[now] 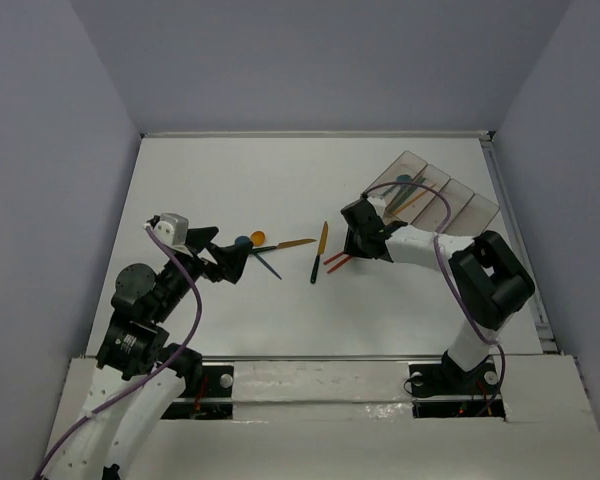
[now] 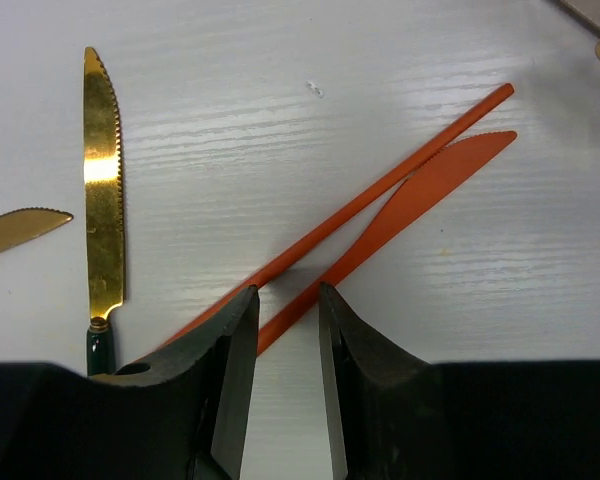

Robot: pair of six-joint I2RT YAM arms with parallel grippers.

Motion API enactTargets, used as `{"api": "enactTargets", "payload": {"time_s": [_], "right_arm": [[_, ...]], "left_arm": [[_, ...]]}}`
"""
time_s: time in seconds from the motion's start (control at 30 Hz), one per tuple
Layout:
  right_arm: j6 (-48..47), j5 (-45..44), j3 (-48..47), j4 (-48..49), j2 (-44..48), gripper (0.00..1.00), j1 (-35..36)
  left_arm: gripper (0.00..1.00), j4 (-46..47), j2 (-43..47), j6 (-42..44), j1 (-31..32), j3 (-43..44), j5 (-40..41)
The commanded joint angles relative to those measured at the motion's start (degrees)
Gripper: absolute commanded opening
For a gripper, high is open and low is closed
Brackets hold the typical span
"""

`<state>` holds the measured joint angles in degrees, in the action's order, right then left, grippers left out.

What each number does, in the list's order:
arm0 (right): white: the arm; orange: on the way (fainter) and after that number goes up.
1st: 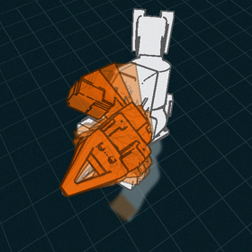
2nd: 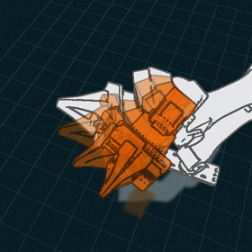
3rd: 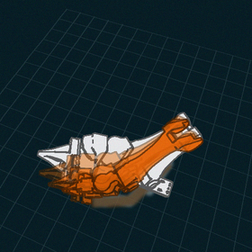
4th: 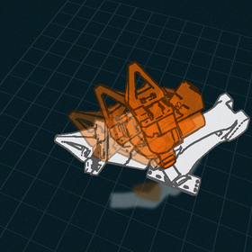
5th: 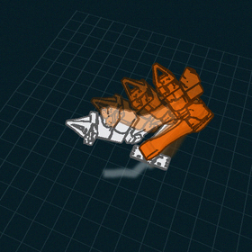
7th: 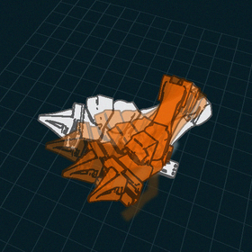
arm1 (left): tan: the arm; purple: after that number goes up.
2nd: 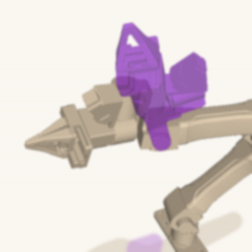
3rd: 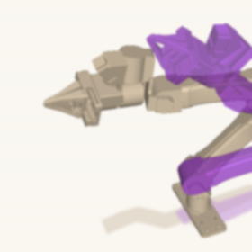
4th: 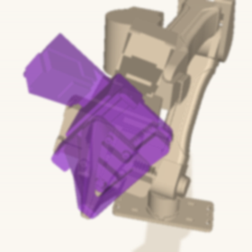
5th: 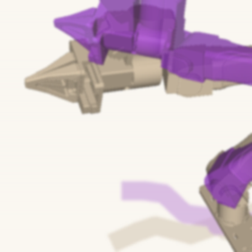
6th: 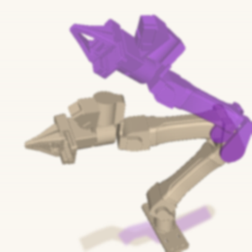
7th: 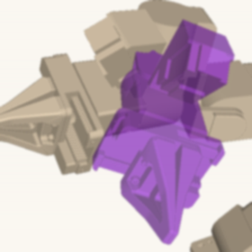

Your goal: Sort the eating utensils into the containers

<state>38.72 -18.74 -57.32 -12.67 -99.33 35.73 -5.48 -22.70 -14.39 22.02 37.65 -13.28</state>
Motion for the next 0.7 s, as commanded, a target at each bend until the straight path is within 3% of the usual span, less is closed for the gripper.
{"api": "enactTargets", "payload": {"time_s": [0.0,0.67], "right_arm": [[-0.8,-2.2,-2.8,-1.0,1.6,0.37,0.4],[0.3,-3.5,-6.5,-0.7,-4.6,0.38,0.4]], "left_arm": [[0.99,2.4,-0.1,0.1,-0.3,1.9,-0.7],[0.99,2.2,-0.3,0.1,-0.3,2.0,-0.6]]}}
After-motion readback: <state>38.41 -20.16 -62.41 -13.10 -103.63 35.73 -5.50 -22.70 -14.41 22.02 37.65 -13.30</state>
